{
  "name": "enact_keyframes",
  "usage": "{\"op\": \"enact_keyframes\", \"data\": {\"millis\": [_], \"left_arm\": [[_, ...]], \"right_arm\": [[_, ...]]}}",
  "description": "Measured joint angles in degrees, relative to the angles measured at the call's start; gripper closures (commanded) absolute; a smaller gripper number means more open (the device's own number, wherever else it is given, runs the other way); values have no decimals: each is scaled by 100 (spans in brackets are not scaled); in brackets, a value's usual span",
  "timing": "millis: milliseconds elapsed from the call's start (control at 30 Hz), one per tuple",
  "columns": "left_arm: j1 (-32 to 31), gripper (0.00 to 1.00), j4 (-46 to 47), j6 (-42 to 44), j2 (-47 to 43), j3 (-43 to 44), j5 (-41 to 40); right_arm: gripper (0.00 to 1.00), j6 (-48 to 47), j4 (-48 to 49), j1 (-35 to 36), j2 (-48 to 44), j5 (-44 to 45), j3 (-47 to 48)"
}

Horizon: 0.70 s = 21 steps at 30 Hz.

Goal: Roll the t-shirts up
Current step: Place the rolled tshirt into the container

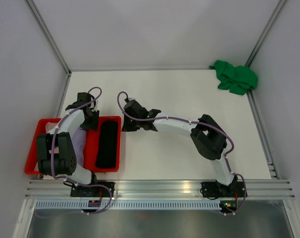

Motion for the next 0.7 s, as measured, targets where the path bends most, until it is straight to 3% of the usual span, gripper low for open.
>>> {"op": "enact_keyframes", "data": {"millis": [67, 167, 200, 267, 300, 333, 433, 567, 700], "left_arm": [[0, 51, -28, -2, 7, -2, -9], [2, 47, -35, 35, -227, -2, -13], [0, 45, -35, 94, -380, -2, -4], [2, 44, -22, 291, -824, -2, 4], [2, 43, 4, 398, -1058, -2, -24], [-2, 41, 57, 511, -1298, -4, -184], [162, 37, 254, 680, -1648, -42, -564], [946, 34, 293, 704, -1698, -116, -761], [1517, 29, 267, 616, -1698, -120, -791]], "right_arm": [[98, -52, -4, -26, -166, 103, -103], [88, -164, -26, -120, -562, 269, -424], [71, -216, -39, -170, -693, 319, -520], [51, -361, -79, -328, -1071, 492, -763], [31, -455, -125, -439, -1272, 577, -859], [24, -535, -166, -570, -1478, 667, -935], [14, -885, -350, -1099, -2131, 1008, -1141], [3, -1244, -551, -1945, -2868, 1401, -1443], [2, -1523, -763, -2780, -3501, 1585, -1853]]}}
